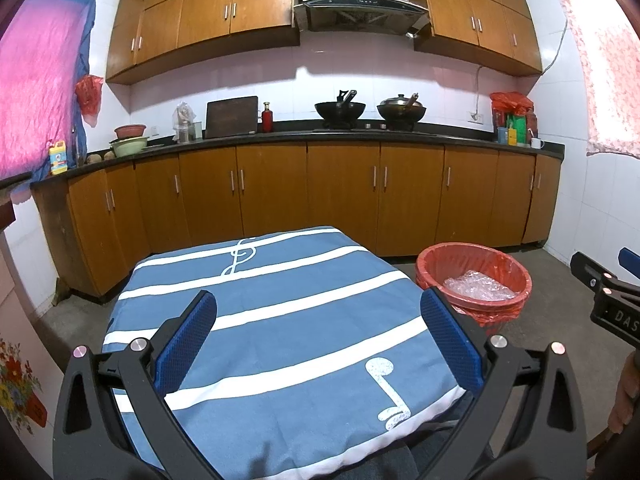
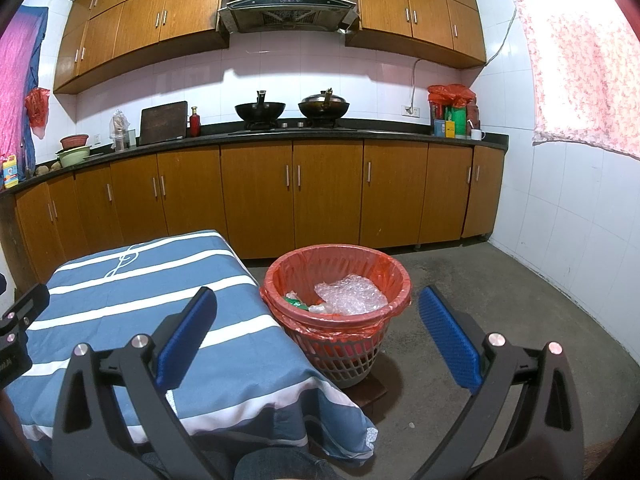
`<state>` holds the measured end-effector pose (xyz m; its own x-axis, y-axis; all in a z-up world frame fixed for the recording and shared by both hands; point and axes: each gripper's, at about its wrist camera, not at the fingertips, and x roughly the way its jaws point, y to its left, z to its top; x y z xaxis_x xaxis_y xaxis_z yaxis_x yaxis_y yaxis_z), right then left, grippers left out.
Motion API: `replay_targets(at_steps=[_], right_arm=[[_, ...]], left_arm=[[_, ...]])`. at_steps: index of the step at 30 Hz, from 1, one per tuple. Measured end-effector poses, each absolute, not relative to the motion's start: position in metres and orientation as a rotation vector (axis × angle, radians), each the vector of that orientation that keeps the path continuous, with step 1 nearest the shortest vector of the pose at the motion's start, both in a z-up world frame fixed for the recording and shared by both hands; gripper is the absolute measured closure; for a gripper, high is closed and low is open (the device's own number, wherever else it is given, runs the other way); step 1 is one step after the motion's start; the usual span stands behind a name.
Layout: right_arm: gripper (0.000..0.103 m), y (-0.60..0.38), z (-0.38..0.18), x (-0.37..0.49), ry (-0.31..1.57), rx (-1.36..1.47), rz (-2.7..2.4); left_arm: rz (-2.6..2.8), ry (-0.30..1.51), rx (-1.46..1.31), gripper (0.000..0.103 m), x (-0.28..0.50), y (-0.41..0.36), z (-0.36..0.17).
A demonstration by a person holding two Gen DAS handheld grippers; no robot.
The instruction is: Collect trash
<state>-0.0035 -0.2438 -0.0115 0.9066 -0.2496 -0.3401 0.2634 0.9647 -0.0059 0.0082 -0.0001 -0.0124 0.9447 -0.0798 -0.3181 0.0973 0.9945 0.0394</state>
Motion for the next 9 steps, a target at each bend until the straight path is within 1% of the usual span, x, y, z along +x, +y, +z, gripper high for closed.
replay_targets(at_steps=[9], right_arm=[[0.004,-0.244,-0.0116,-0.0035,0.347,0.04,-0.265]], left_arm=[[-0.088,0.327,0.05,0.002,0.0086,0.0018,-0.0135]])
